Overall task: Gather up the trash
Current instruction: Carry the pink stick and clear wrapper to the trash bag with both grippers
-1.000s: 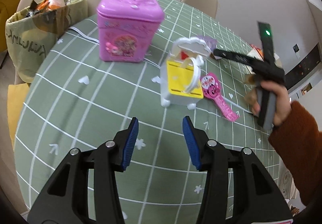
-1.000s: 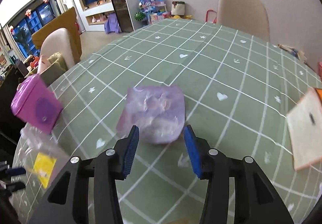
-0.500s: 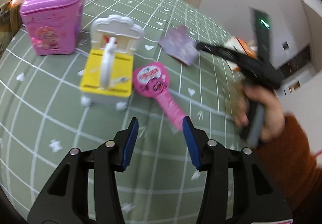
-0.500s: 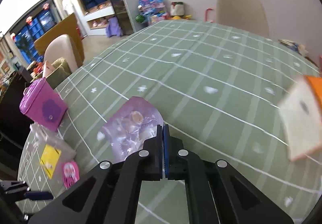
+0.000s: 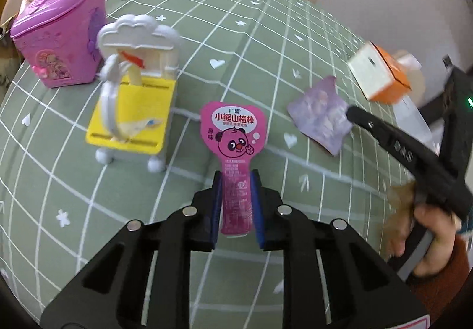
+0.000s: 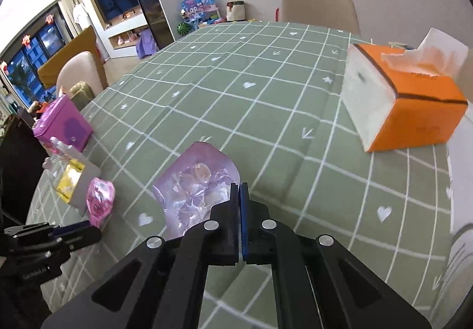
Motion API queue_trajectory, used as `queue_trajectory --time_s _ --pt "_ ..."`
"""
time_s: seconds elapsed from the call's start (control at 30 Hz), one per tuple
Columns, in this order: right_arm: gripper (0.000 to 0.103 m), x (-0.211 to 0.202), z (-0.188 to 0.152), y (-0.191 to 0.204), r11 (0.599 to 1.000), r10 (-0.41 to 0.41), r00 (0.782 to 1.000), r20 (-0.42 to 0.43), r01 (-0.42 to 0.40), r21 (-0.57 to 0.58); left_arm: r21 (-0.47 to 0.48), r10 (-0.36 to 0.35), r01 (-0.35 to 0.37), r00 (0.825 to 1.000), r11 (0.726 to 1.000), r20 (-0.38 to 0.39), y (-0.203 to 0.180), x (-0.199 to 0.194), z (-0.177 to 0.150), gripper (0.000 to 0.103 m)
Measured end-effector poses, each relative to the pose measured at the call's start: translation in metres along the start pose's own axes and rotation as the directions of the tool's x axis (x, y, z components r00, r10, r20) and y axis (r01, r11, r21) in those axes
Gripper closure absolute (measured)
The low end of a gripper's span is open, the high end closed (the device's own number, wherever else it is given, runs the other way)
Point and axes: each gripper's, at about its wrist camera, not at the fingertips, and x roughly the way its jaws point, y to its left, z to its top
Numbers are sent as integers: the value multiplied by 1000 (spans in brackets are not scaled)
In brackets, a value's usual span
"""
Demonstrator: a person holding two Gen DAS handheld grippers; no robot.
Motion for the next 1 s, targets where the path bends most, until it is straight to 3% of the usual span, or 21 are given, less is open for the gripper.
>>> queue_trajectory --time_s 0.27,0.33,0.37,0.57,0.8,0.93,1.0 --pt "100 -22 -9 50 994 77 997 3 -77 -71 163 -50 63 996 985 -80 54 -43 -50 83" --pt "99 -24 -9 57 994 83 997 4 -82 -77 165 -58 73 994 984 -92 64 -48 -58 67" --pt "99 -26 -9 61 993 82 997 3 -82 -83 156 -61 75 994 985 -92 66 -50 -61 65" --pt "100 -30 -14 69 992 78 997 -5 -78 -101 61 -40 43 998 997 -38 66 -46 -49 58" --pt "100 -32 -20 71 992 89 996 -18 -90 -93 170 68 -64 998 983 -15 37 -24 -36 57" --pt "99 -34 -19 78 990 95 995 -28 -97 -106 169 54 -48 998 984 -30 39 -30 -32 84" --pt "100 -41 -17 86 987 98 995 -20 -100 -123 167 39 -38 999 985 -4 45 -43 -30 90"
